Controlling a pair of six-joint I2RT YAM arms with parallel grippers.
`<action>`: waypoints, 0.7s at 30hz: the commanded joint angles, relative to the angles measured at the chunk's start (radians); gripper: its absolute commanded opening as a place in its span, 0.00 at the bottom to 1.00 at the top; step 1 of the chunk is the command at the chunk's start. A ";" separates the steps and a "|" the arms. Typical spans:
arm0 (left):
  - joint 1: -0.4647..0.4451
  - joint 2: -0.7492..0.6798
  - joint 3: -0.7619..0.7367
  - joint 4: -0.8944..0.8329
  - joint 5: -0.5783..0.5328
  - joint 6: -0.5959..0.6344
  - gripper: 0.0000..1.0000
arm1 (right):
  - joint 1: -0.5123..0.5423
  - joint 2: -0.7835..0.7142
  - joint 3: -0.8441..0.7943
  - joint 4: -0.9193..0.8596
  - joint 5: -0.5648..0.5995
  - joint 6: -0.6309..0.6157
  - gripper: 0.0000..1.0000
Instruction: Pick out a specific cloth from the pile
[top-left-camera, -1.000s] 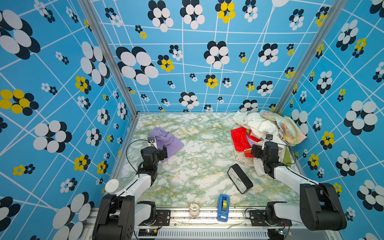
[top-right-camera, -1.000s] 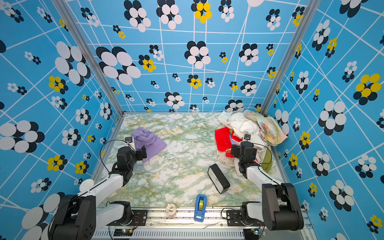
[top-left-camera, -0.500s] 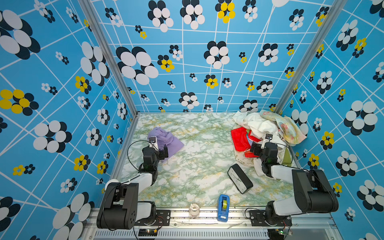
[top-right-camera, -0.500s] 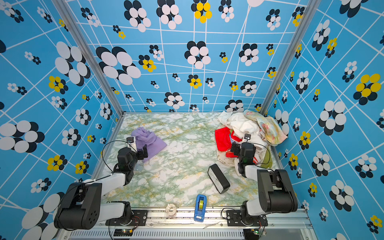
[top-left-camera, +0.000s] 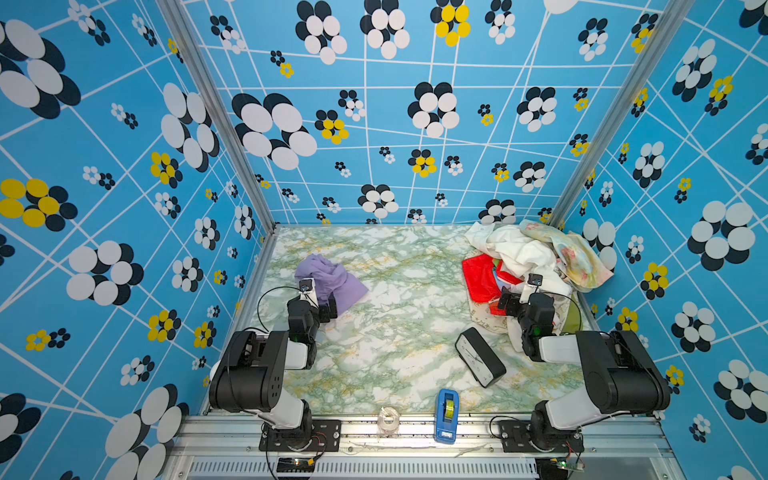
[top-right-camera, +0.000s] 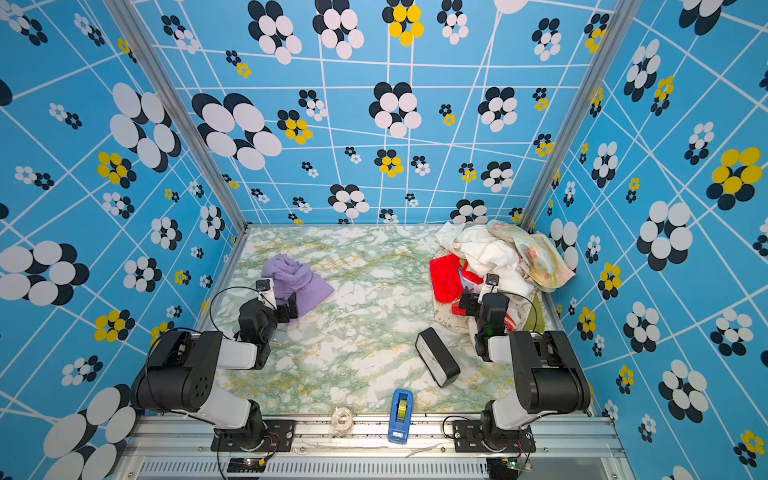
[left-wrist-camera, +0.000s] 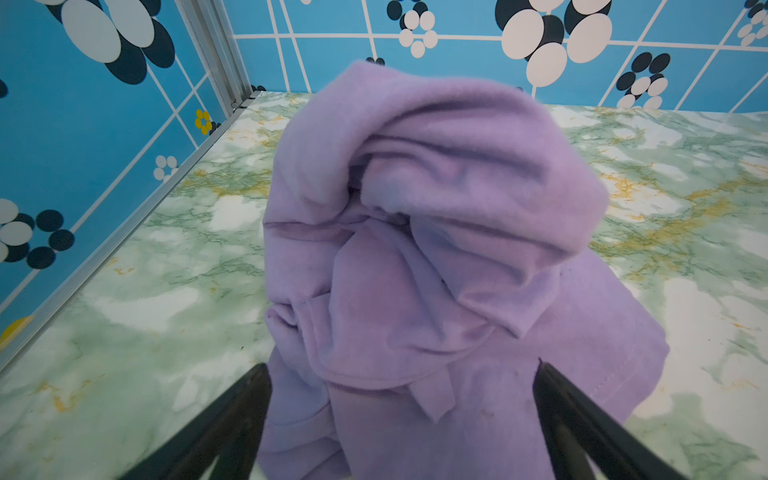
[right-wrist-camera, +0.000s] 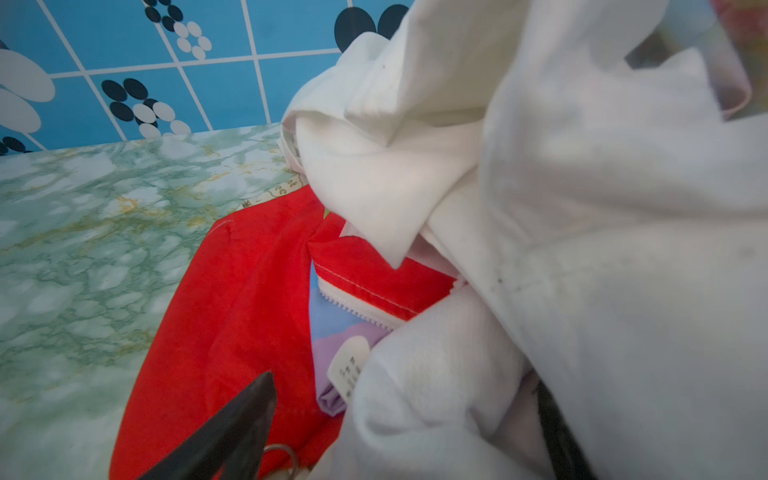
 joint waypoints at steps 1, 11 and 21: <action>0.010 -0.003 0.060 -0.040 0.014 -0.014 0.99 | -0.006 0.001 0.020 -0.011 -0.020 -0.014 0.99; 0.003 -0.001 0.075 -0.070 0.005 -0.005 0.99 | -0.005 0.002 0.027 -0.024 -0.022 -0.019 0.99; -0.009 -0.001 0.089 -0.093 0.020 0.017 0.99 | -0.005 0.000 0.027 -0.022 -0.021 -0.019 0.99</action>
